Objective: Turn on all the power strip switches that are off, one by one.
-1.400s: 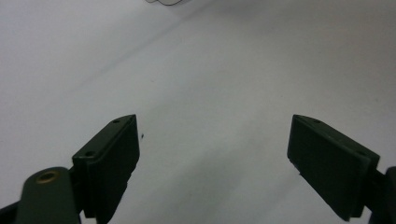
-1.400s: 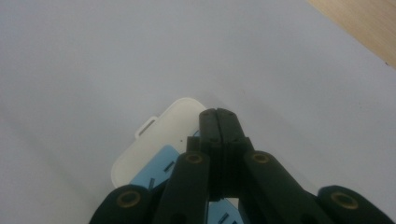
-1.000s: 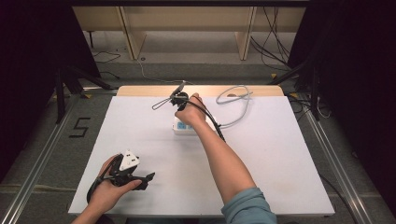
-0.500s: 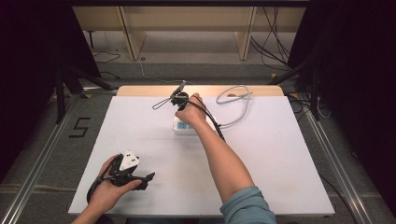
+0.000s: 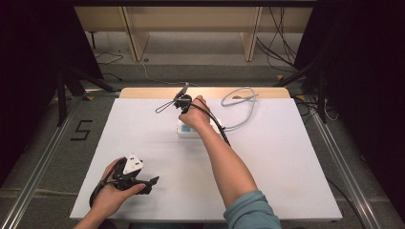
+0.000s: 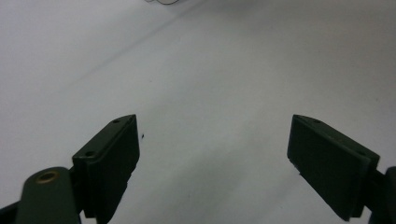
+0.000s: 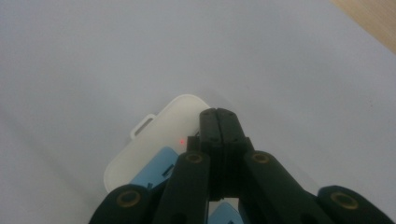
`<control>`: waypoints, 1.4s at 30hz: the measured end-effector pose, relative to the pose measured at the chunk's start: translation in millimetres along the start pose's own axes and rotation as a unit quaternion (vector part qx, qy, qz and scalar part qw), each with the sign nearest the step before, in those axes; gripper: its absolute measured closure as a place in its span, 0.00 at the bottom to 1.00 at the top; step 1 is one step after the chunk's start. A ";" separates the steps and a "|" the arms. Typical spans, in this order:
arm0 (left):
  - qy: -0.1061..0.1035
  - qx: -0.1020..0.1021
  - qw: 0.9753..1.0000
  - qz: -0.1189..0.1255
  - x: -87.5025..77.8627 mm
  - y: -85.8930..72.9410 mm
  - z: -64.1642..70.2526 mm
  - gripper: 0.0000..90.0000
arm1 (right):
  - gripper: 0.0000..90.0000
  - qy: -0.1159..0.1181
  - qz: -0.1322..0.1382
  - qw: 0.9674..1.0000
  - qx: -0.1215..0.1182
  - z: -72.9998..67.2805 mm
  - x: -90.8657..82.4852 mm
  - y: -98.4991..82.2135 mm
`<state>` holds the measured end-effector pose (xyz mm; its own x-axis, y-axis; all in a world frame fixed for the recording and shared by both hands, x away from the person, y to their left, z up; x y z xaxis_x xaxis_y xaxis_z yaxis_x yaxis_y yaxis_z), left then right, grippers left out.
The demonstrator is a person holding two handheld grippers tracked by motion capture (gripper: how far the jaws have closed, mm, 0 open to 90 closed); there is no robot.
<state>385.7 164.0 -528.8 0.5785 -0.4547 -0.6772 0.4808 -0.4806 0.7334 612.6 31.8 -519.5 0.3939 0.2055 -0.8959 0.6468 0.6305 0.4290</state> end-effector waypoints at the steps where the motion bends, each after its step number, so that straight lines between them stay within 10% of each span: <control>1: 0.000 0.000 1.000 0.000 0.0 0.0 0.0 0.19 | 1.00 0.000 0.000 1.000 0.000 -0.1 0.1 0.0; 42: 0.003 -0.004 1.000 0.000 0.3 -1.2 -2.2 0.19 | 0.97 0.003 0.056 0.998 -0.003 28.5 -40.4 -33.3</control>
<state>386.8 166.1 -529.8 0.5826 -0.4501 -0.6767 0.4864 -0.4740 0.7340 593.8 -18.8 -494.3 0.4600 0.2791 -0.8429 0.5956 0.6071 0.5261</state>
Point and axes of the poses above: each handheld gripper's, and its own axes: x roughly forward along the jaws, y roughly out of its top, z roughly to its right, the point moved 9 cm from there along x, roughly forward along the jaws, and after that the axes turned 2 degrees about -y, right-handed, at the moved point
